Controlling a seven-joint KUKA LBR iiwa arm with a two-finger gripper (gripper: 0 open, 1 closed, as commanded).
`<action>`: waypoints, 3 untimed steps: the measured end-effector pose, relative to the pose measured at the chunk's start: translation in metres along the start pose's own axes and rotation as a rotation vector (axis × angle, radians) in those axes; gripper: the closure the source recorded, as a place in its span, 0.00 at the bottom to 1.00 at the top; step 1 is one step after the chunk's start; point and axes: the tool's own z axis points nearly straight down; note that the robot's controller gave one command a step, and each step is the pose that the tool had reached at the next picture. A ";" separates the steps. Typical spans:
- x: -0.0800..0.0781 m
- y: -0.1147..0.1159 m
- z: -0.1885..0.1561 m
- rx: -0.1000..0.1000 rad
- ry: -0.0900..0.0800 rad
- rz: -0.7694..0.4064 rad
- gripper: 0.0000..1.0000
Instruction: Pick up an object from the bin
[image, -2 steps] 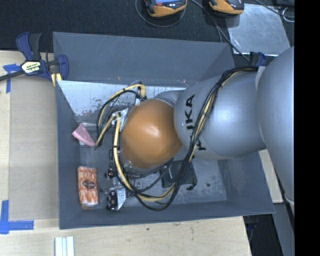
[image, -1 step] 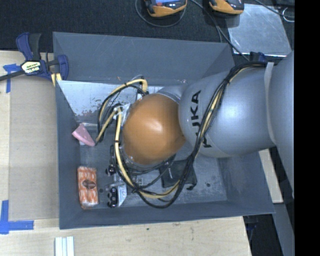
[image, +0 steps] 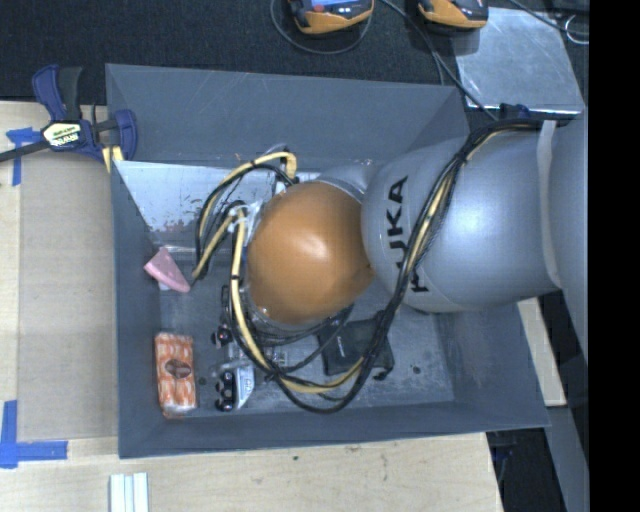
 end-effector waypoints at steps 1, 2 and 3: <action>0.000 0.001 -0.008 -0.004 0.001 0.000 1.00; 0.000 0.001 -0.017 -0.002 0.000 0.002 1.00; 0.000 0.001 -0.028 -0.007 0.002 0.002 1.00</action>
Offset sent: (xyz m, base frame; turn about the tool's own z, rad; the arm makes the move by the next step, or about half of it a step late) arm 0.0000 0.0000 0.0301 0.0000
